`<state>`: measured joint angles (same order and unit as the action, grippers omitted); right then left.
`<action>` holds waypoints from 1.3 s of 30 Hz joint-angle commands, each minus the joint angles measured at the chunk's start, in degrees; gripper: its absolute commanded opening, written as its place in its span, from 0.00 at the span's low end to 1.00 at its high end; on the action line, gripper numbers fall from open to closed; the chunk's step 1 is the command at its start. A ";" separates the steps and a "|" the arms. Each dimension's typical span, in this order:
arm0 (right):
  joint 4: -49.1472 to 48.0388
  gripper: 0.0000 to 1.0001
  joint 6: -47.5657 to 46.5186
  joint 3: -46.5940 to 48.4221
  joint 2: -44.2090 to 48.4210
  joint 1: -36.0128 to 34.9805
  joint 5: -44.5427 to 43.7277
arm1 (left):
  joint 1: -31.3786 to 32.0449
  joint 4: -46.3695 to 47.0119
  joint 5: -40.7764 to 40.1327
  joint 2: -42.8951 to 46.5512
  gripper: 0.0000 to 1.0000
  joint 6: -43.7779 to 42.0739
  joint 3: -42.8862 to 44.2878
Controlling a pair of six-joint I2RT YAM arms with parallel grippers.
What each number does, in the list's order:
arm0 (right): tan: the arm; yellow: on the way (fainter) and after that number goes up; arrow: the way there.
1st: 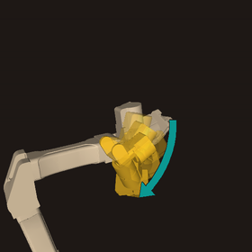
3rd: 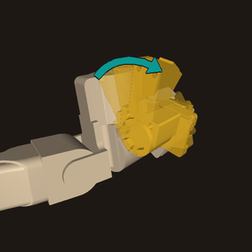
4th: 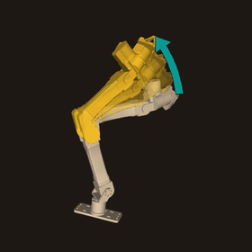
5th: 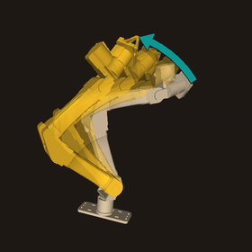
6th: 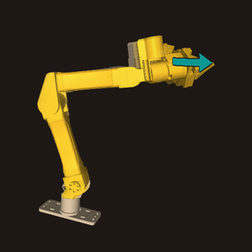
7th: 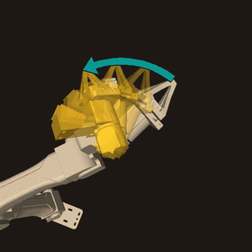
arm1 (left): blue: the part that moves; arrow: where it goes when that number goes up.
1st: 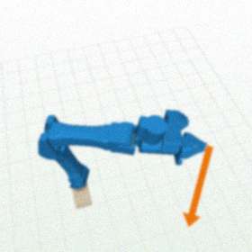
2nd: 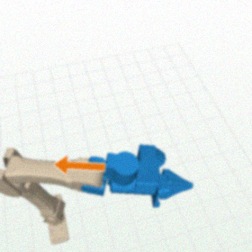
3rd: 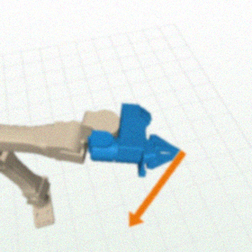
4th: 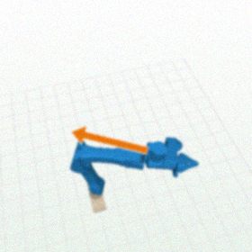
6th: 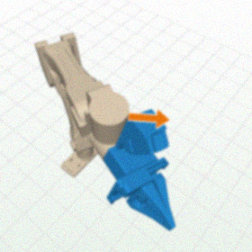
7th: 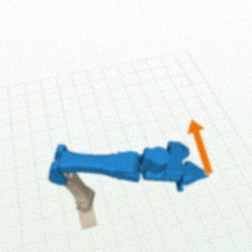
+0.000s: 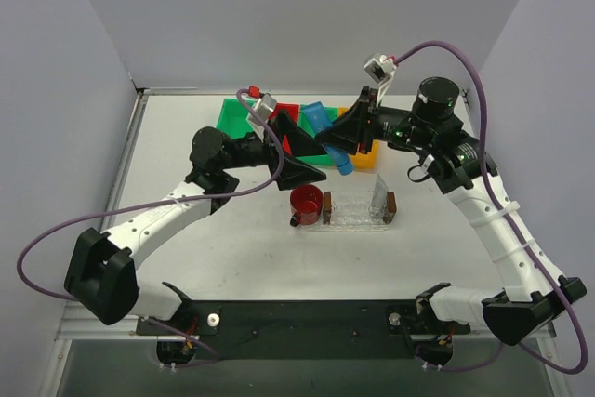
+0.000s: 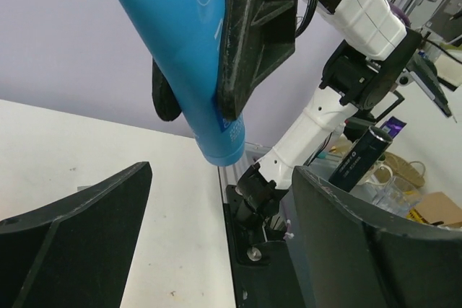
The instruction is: Prepare toiletry sets of a toothbrush and toothpaste on the tray
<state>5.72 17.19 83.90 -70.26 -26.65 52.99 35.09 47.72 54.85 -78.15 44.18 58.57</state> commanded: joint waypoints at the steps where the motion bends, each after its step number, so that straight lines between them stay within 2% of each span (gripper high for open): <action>1: -8.26 0.00 4.52 1.97 -1.28 0.02 2.29 | 0.86 9.14 -2.82 -2.71 0.90 5.03 3.04; 12: -10.99 0.00 6.54 0.21 -1.55 -0.15 2.29 | 1.29 12.92 -3.52 -8.51 0.91 9.96 7.70; 15: -11.95 0.00 7.07 -0.22 -1.81 -0.15 2.29 | 1.73 13.18 -3.78 -8.86 0.86 10.31 7.79; 19: -12.66 0.00 7.59 -0.58 -2.34 -0.24 2.12 | 2.35 12.75 -3.70 -8.95 0.76 10.48 8.14; 25: -13.36 0.00 7.68 -1.46 -2.07 -0.33 1.76 | 2.70 12.04 -3.43 -9.39 0.53 10.84 8.76; 26: -13.19 0.00 7.51 -1.54 -1.99 -0.33 1.76 | 2.70 12.04 -3.43 -9.39 0.44 10.92 8.76; 29: -13.27 0.00 7.33 -2.07 -1.64 -0.33 1.85 | 2.70 11.87 -3.17 -9.65 0.28 11.01 9.20; 30: -13.19 0.00 7.16 -2.16 -1.46 -0.33 1.76 | 2.70 11.52 -2.91 -9.65 0.17 11.01 9.37; 32: -12.23 0.01 5.84 -2.33 -1.11 -0.33 1.68 | 2.70 10.64 -2.64 -9.57 0.09 9.96 9.46; 33: -11.70 0.05 5.31 -2.25 -0.85 -0.33 1.59 | 2.70 8.63 -2.38 -9.39 0.01 9.09 9.46; 34: -11.08 0.08 4.09 -2.07 -0.58 -0.33 1.24 | 2.70 6.87 -1.86 -9.04 0.00 7.95 9.72; 35: -9.42 0.11 3.21 -1.64 -0.15 -0.33 1.06 | 2.61 5.03 -1.59 -8.69 0.00 5.15 9.99; 36: -8.45 0.19 2.33 -1.28 0.12 -0.33 0.71 | 2.70 1.01 -1.33 -8.43 0.00 3.56 10.08; 38: -5.98 0.25 -0.56 -0.58 1.00 -0.33 -0.34 | 2.70 -3.67 -0.71 -7.37 0.00 -2.48 10.43; 39: -3.63 0.30 -1.88 0.12 1.26 -0.33 -0.69 | 2.70 -8.82 -0.54 -6.93 0.00 -4.61 10.60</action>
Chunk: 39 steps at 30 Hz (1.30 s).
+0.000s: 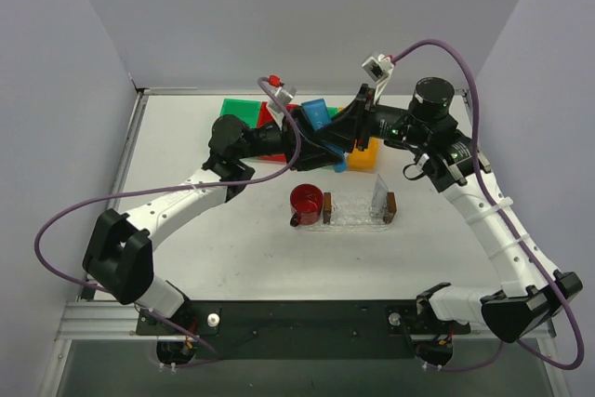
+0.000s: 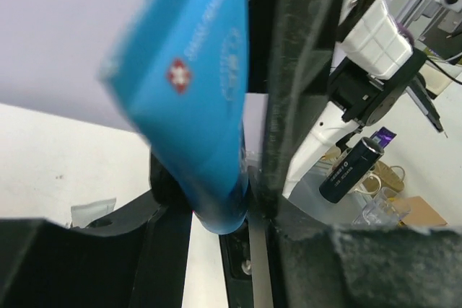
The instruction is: Prepare toiletry sets of a toothbrush and toothpaste on the tray
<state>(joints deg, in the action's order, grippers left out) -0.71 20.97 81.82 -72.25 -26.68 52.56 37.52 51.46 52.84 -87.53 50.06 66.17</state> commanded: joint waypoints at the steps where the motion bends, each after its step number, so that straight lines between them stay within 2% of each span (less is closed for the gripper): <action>1: 4.82 0.31 -6.72 2.46 3.69 -0.31 -0.96 | 0.36 -15.22 1.74 3.41 0.00 -12.77 3.26; 2: 5.71 0.33 -8.73 2.81 4.30 -0.31 -2.27 | 0.28 -18.21 1.91 3.85 0.00 -17.76 3.78; 3: 6.68 0.35 -9.71 3.43 4.57 -0.31 -2.89 | 0.36 -23.37 1.83 4.46 0.00 -19.98 4.05; 5: 9.23 0.38 -12.34 3.96 5.53 -0.31 -4.30 | 0.36 -27.89 1.57 5.87 0.00 -25.68 4.40; 9: 11.34 0.40 -14.64 3.87 7.03 -0.22 -5.70 | 0.45 -37.72 0.95 7.37 0.00 -32.21 5.89; 15: 11.52 0.40 -15.35 2.73 7.82 -0.31 -6.67 | 2.03 -46.87 -0.10 7.02 0.00 -38.98 8.79; 29: 11.96 0.41 -17.46 1.68 6.51 -0.48 -8.61 | 4.14 -53.39 -0.89 5.96 0.00 -44.08 11.70; 39: 11.70 0.36 -16.75 1.41 4.84 -1.18 -7.12 | 5.28 -57.44 -1.16 5.52 0.00 -47.16 13.72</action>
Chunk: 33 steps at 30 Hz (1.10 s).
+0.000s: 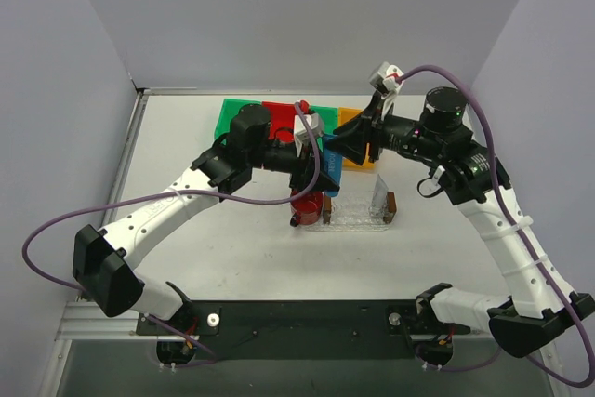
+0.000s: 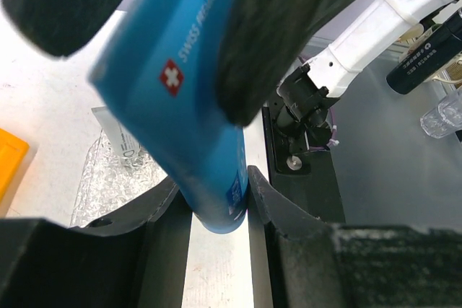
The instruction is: Prepare toiletry sets of a toothbrush and toothpaste on the tray
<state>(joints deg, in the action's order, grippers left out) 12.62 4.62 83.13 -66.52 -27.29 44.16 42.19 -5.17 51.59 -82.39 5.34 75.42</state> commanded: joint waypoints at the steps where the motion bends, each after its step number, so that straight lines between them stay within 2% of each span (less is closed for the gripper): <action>1: -1.64 0.34 -0.40 0.01 -0.98 -0.66 1.19 | 0.69 -1.16 0.09 0.21 0.00 -2.88 5.00; 7: -1.20 0.28 -1.19 -1.22 -0.89 -0.66 0.58 | 0.96 -1.95 -0.18 0.21 0.00 -3.76 4.91; 14: 1.79 0.05 -4.09 -0.69 -0.89 -0.75 -0.82 | 0.87 -4.32 -1.49 0.74 0.00 -7.10 4.92; 17: 3.63 0.00 -7.08 -0.60 0.07 -0.75 -2.93 | 0.78 -5.11 -2.55 1.53 0.00 -8.86 4.39; 19: 4.34 0.00 -8.84 -0.78 1.12 -0.75 -5.74 | 0.44 -4.76 -4.13 2.49 0.09 -9.21 3.42; 20: 4.43 0.00 -9.36 -0.95 1.48 -0.75 -6.71 | 0.26 -3.81 -4.65 3.02 0.26 -9.12 2.90; 22: 4.52 0.00 -10.77 -1.30 2.53 -0.75 -9.44 | -0.35 -2.84 -5.71 4.08 0.40 -8.60 1.84; 23: 4.52 0.00 -11.12 -1.74 2.89 -0.66 -10.40 | -0.62 -2.74 -5.89 4.43 0.54 -8.51 1.66; 24: 4.52 0.00 -11.56 -2.01 3.24 -0.75 -11.19 | -0.88 -2.74 -6.06 4.87 0.62 -8.42 1.49; 27: 3.56 0.00 -13.23 -3.59 4.47 -0.57 -14.27 | -2.29 -3.62 -6.77 5.92 0.79 -8.42 1.22; 33: -5.31 0.00 -14.20 -13.77 8.16 -0.66 -18.93 | -7.91 -3.53 -8.35 8.82 0.82 -7.02 -2.02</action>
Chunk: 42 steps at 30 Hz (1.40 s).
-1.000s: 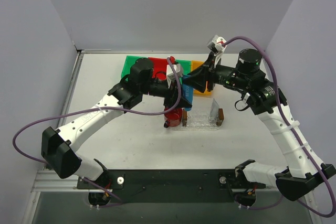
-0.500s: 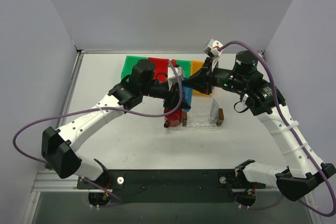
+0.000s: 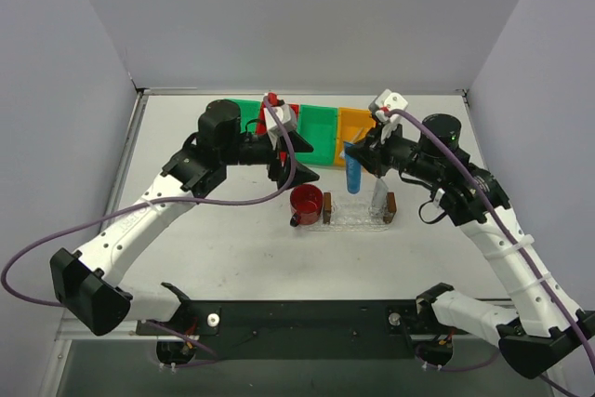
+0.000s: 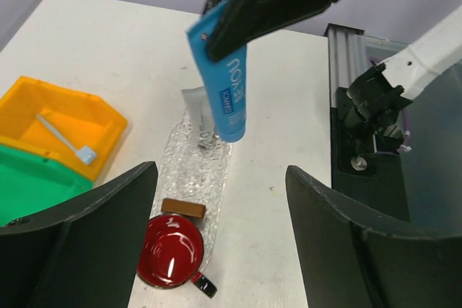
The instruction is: Prepare toiletry sets of a toothbrush and toothpaste on the tray
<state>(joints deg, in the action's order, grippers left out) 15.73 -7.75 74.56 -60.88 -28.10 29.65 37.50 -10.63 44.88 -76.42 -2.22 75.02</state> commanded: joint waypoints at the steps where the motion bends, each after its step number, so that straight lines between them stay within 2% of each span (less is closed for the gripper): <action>1: -9.65 0.00 -1.74 -6.44 3.39 0.15 -4.86 | -3.91 2.11 -1.99 3.21 0.82 0.55 -2.16; 6: -20.46 0.00 -0.34 -16.79 7.08 0.15 -9.34 | -8.13 2.20 -4.18 5.32 0.82 0.29 -4.53; 16: -40.49 0.00 0.36 -35.16 13.15 0.15 -18.39 | -12.00 1.93 -7.62 5.49 0.82 0.02 -6.38; 25: -45.34 0.00 1.77 -41.51 14.83 0.06 -21.29 | -18.06 5.18 -7.18 6.02 0.82 1.95 -10.07; 42: -45.88 0.00 7.03 -44.86 14.48 0.06 -26.65 | -22.55 7.47 -6.91 6.02 0.82 1.95 -12.62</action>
<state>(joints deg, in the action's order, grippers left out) -25.21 -3.88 29.76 -47.27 -28.12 5.32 15.99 -6.20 37.71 -72.16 -0.51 62.76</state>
